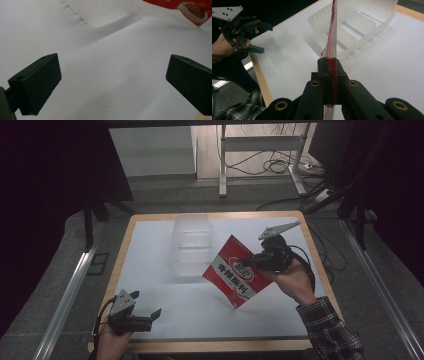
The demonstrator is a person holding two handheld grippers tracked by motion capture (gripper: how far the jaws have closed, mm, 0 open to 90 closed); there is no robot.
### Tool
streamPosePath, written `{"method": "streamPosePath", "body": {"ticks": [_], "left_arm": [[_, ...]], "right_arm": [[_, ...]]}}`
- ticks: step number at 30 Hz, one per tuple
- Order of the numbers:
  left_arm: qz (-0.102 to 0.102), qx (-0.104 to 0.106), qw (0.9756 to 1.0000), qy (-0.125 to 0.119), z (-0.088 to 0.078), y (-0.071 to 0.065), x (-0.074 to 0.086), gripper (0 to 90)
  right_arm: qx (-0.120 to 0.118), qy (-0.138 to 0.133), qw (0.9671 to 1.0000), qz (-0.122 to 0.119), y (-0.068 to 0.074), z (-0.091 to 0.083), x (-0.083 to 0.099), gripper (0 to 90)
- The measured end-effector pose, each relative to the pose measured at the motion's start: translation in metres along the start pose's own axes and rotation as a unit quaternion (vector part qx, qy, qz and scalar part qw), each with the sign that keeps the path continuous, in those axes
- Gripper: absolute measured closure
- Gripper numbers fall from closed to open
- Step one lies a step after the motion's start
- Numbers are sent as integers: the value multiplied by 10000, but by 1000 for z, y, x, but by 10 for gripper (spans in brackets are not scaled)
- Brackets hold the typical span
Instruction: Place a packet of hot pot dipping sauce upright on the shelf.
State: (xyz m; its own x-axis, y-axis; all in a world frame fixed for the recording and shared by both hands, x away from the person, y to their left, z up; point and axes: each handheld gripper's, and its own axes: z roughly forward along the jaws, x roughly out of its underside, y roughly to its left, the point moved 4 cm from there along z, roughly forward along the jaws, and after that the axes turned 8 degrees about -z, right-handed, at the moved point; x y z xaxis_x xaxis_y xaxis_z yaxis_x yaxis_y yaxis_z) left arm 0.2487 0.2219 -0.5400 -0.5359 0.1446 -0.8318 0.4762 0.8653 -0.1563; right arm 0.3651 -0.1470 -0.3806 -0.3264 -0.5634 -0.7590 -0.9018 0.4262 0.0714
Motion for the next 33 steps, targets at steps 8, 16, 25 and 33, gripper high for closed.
{"method": "streamPosePath", "body": {"ticks": [8,16,25,33], "left_arm": [[42,-19,10000,9,0,0,0,0],[80,-51,10000,23,0,0,0,0],[129,-54,9999,56,0,-1,0,1],[183,-78,9998,90,1,-1,1,1]], "right_arm": [[363,129,9989,-267,-9,-11,-13,883],[452,45,9985,-293,-26,-17,-23,883],[457,45,9979,-445,-33,-14,-37,883],[424,50,9976,-551,-42,-5,-52,883]]}}
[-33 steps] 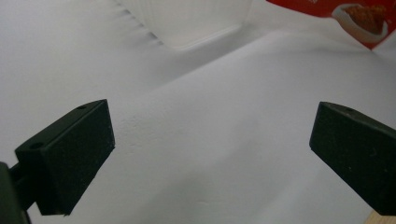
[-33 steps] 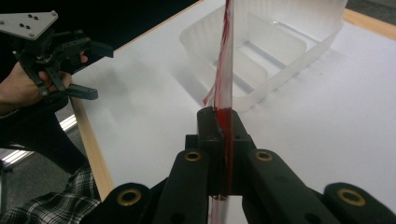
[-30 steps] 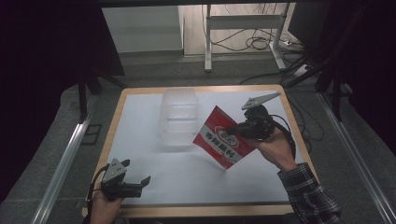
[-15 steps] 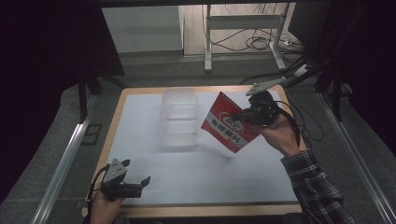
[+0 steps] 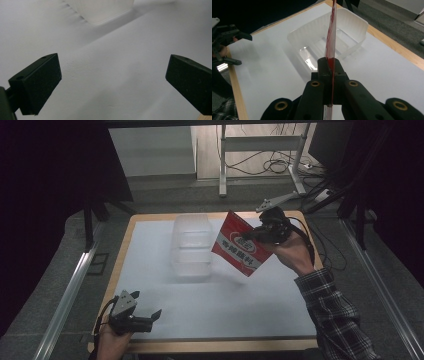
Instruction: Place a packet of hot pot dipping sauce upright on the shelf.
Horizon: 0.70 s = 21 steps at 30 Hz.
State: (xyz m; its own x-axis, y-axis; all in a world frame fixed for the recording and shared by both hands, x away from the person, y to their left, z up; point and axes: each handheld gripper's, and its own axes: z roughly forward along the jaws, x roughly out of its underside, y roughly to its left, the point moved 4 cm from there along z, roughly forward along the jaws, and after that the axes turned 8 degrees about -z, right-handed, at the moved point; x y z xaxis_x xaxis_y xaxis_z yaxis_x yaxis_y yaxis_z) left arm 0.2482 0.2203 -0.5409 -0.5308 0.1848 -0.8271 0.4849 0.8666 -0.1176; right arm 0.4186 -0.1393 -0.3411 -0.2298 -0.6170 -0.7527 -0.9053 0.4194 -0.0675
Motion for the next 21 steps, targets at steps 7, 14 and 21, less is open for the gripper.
{"method": "streamPosePath", "body": {"ticks": [7,14,21], "left_arm": [[14,-7,10000,9,0,0,0,0],[17,-13,10000,6,0,0,0,0],[18,-23,10000,-3,0,0,-1,0]], "right_arm": [[-23,-17,10000,-27,-12,9,-14,883],[-93,-69,9999,-55,-21,17,-23,883],[-165,-80,9998,-105,-29,28,-37,883]]}}
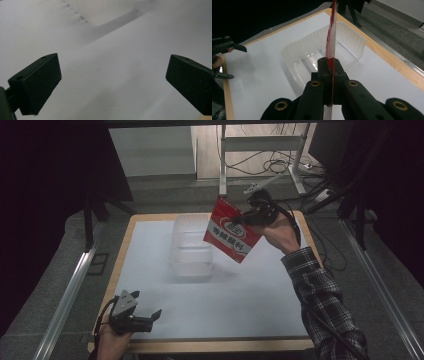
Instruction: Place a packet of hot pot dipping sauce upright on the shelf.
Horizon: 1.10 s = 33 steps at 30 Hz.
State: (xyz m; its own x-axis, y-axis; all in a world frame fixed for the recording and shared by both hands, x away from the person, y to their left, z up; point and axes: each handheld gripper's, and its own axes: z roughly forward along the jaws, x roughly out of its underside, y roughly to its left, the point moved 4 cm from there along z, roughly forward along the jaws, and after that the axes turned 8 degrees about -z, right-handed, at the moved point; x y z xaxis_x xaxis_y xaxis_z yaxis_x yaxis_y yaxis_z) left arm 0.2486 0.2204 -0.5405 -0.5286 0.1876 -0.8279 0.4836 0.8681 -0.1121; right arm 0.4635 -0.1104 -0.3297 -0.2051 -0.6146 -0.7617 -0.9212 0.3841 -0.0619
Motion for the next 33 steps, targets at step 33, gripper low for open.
{"method": "streamPosePath", "body": {"ticks": [33], "left_arm": [[56,-79,10000,9,-2,2,0,0]], "right_arm": [[-265,-89,9990,-361,-6,65,-54,883]]}}
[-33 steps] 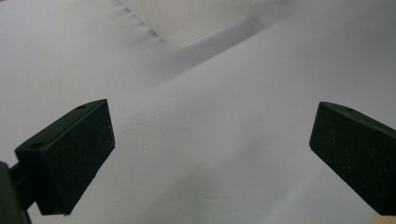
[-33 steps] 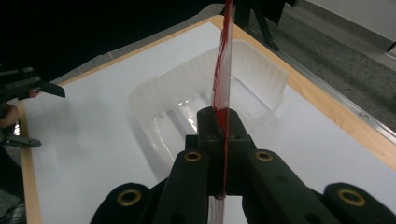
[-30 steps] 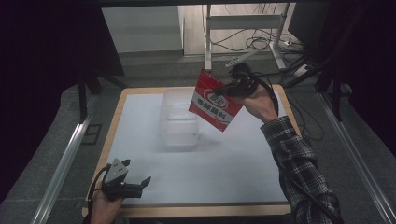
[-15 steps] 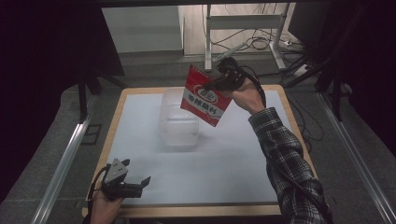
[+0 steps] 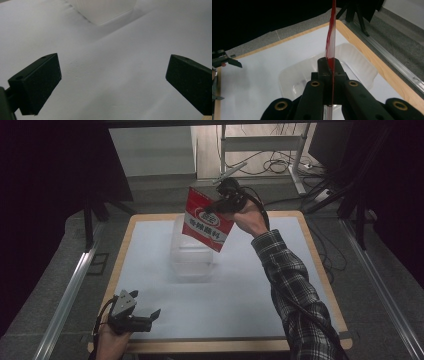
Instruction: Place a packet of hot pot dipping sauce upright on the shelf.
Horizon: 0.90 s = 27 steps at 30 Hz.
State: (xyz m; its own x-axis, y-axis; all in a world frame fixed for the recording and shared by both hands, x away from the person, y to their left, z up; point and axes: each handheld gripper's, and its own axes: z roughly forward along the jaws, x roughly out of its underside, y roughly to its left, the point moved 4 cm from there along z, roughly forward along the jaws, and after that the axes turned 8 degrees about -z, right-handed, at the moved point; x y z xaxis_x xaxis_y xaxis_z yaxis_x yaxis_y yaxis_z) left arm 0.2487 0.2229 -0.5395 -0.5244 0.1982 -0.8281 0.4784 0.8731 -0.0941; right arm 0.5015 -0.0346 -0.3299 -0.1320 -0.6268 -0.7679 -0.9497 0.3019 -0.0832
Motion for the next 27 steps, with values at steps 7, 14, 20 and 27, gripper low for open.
{"method": "streamPosePath", "body": {"ticks": [7,14,20,27], "left_arm": [[1,-1,10000,-3,0,0,0,0],[30,-1,10000,11,0,0,0,0],[43,-2,10000,19,0,-1,0,0],[46,1,10000,28,0,-1,0,0]], "right_arm": [[-77,-64,9999,-56,3,13,-8,883],[-216,37,9997,-128,8,28,-12,883],[-259,124,9995,-147,8,41,-14,882],[-292,307,9990,-148,6,63,-11,882]]}}
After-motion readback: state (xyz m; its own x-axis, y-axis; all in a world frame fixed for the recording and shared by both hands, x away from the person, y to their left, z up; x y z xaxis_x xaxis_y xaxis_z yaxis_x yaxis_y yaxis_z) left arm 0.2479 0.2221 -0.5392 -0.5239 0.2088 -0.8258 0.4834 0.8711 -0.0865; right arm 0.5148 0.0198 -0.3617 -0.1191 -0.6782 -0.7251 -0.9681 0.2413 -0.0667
